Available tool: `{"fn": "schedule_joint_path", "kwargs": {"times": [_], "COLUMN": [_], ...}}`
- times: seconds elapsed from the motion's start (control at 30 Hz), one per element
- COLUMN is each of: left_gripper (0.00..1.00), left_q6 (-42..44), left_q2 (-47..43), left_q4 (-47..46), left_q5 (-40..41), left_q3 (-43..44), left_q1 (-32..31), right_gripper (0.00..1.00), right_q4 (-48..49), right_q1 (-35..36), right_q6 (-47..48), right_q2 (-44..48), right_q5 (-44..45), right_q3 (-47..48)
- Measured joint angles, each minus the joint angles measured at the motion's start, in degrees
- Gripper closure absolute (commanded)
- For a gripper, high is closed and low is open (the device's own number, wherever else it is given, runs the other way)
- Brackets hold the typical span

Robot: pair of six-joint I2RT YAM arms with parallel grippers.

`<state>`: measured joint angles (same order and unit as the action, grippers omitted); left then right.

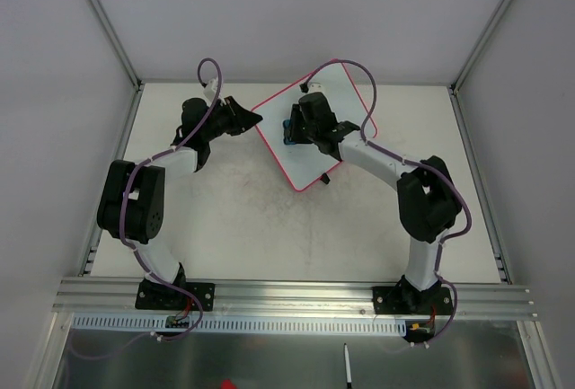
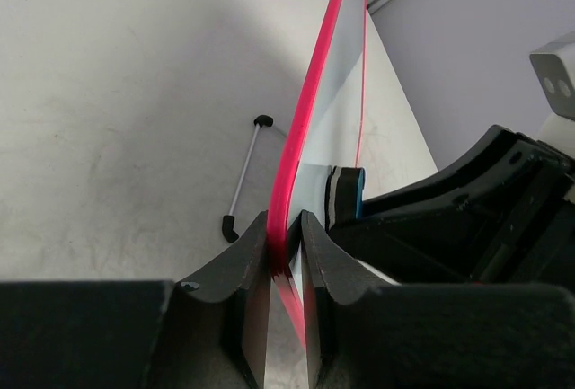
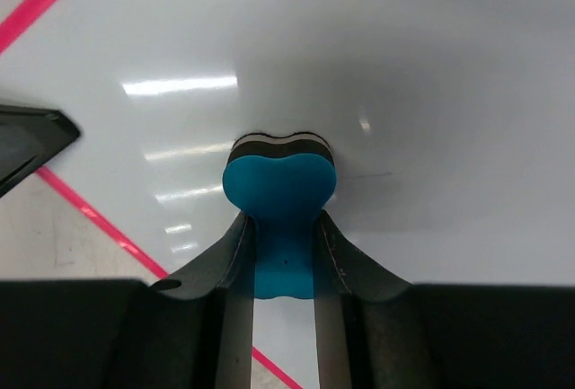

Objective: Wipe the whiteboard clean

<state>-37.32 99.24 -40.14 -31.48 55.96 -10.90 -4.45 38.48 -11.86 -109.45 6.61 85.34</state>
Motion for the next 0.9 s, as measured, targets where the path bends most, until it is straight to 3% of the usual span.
{"fn": "schedule_joint_path", "kwargs": {"times": [0.43, 0.9], "left_gripper": [1.00, 1.00], "left_q6": [0.0, 0.0], "left_q2": [0.0, -0.1], "left_q4": [0.1, 0.2], "left_q5": [0.0, 0.0], "left_q3": [0.0, 0.0], "left_q1": [0.0, 0.0], "right_gripper": [1.00, 1.00], "right_q4": [2.2, 13.5], "right_q1": [-7.5, 1.1], "right_q6": [-5.0, -0.5], "right_q2": [1.6, 6.8], "right_q5": [-2.3, 2.0], "right_q3": [-5.2, -17.8]}}
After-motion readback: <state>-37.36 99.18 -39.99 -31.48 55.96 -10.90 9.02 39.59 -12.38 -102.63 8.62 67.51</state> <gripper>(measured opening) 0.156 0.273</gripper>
